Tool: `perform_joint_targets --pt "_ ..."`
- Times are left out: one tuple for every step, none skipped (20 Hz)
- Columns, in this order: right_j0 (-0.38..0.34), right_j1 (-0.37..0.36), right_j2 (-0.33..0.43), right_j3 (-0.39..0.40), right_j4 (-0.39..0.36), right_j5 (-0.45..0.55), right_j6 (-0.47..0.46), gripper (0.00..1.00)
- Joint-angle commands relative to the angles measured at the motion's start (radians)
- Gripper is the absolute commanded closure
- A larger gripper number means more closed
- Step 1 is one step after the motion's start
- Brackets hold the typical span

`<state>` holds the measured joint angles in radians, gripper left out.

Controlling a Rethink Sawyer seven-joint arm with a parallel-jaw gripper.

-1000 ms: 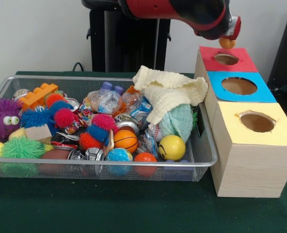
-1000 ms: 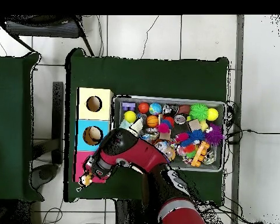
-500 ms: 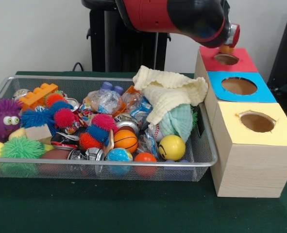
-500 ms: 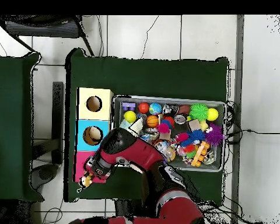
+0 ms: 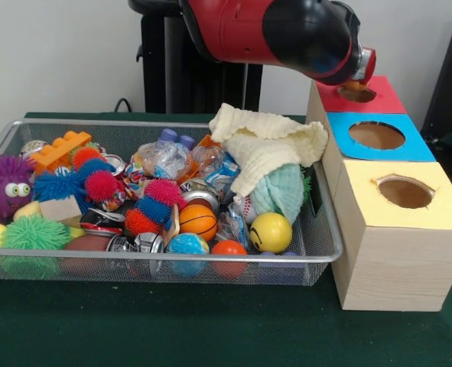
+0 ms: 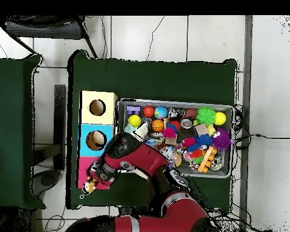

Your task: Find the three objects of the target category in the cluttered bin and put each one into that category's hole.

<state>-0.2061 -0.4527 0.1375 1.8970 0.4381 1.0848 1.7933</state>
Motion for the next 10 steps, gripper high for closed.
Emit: perform_joint_targets --pt "0.005 0.115 0.010 -0.164 0.014 -0.119 0.174 1.00" --pt "0.004 0.118 0.010 -0.169 0.015 -0.119 0.172 1.00" --pt "0.003 0.117 0.014 -0.167 0.016 -0.126 0.162 1.00" --pt "0.001 0.115 0.018 -0.165 0.018 -0.133 0.151 1.00" --pt "0.001 0.113 0.020 -0.162 0.021 -0.137 0.148 1.00" --pt "0.001 0.110 0.022 -0.160 0.024 -0.141 0.146 1.00" --pt "0.001 0.108 0.024 -0.158 0.027 -0.143 0.144 1.00" --pt "0.001 0.106 0.026 -0.157 0.029 -0.145 0.142 1.00" --pt "0.000 0.102 0.029 -0.153 0.031 -0.150 0.137 1.00" --pt "-0.001 0.098 0.031 -0.149 0.033 -0.155 0.133 1.00"
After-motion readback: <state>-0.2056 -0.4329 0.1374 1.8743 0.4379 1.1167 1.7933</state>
